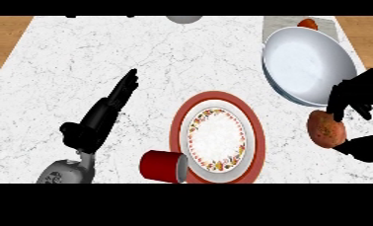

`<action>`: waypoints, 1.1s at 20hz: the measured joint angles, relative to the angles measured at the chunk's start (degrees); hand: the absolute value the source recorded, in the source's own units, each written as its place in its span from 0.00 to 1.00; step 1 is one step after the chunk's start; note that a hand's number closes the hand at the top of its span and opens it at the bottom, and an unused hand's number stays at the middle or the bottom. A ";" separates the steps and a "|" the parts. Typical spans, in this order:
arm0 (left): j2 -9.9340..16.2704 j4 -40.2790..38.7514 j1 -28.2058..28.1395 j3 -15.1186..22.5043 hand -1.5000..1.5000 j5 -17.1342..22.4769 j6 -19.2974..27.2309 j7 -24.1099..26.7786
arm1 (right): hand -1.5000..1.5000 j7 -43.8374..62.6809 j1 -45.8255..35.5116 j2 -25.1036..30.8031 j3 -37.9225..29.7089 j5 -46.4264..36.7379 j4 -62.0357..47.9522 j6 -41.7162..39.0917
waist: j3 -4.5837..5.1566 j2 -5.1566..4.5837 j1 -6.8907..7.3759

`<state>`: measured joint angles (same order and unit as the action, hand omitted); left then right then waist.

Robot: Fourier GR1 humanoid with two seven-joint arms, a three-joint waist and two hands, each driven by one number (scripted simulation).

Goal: Pick the sweet potato from the plate and place it in the bowl

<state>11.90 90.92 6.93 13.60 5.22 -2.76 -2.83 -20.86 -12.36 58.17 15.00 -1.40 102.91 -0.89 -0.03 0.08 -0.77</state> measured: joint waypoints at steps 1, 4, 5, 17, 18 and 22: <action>-0.04 0.27 0.36 -0.10 0.50 0.16 -0.42 -0.52 | 1.00 0.25 -1.05 -0.10 -1.18 -0.03 -1.31 -0.98 | 0.01 -0.03 0.24; -0.23 1.30 -0.18 0.07 0.50 -0.06 -1.02 -1.07 | 1.00 -1.62 -2.80 -3.07 -2.06 -4.32 -7.08 0.45 | 0.01 -0.12 0.89; -0.62 0.72 -0.20 0.30 0.50 -0.42 -0.99 -0.65 | 1.00 -1.79 -3.59 -4.45 -1.99 -6.18 -8.69 1.86 | 0.01 -0.16 1.05; -2.68 -1.94 2.85 0.08 0.50 -1.36 -2.04 -1.32 | 1.00 -6.05 -20.11 -13.48 1.25 -20.57 -37.55 -0.01 | 0.03 -0.64 2.73; -2.77 -1.85 3.40 0.14 0.50 -1.36 -2.17 -1.68 | 0.00 -5.58 -21.54 -13.94 2.02 -20.93 -39.78 -2.10 | 0.03 -0.69 2.96; -2.46 -1.26 2.85 -0.20 0.50 -1.22 -2.83 -1.49 | 0.00 -9.02 -26.22 -16.53 3.23 -21.26 -49.74 -8.55 | 0.01 -0.75 3.31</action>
<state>9.44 89.66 9.79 13.40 4.01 -5.59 -4.32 -29.88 -38.58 41.64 18.22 -22.66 53.17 -9.44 -0.02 -0.67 2.54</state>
